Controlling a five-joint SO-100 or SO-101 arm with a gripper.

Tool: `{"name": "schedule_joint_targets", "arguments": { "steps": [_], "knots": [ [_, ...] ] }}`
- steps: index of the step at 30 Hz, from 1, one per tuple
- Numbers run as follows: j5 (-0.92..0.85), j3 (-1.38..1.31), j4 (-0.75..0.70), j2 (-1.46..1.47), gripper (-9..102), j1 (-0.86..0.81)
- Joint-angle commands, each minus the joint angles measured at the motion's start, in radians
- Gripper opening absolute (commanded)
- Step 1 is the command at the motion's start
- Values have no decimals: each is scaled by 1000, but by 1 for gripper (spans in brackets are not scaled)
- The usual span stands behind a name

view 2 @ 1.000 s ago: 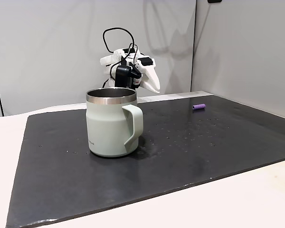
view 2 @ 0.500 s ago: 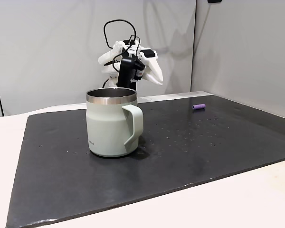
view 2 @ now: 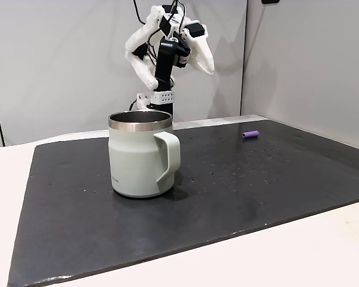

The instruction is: Grasp a pengrip and put it in the cup.

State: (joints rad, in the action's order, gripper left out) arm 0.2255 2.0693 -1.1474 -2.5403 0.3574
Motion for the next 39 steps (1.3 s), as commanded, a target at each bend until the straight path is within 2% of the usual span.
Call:
{"name": "schedule_joint_targets", "arguments": {
  "steps": [1, 7, 9, 16, 22, 29, 39],
  "knots": [
    [63, -219, -66, 153, 0, 46],
    [176, -578, -247, 462, 0, 172],
    [198, -643, -262, 528, 0, 209],
    [241, -626, -273, 630, 1, 365],
    [370, -601, -324, 712, 19, 485],
    [488, -592, -324, 799, 28, 561],
    [581, -583, -327, 917, 29, 598]
  ]
}}
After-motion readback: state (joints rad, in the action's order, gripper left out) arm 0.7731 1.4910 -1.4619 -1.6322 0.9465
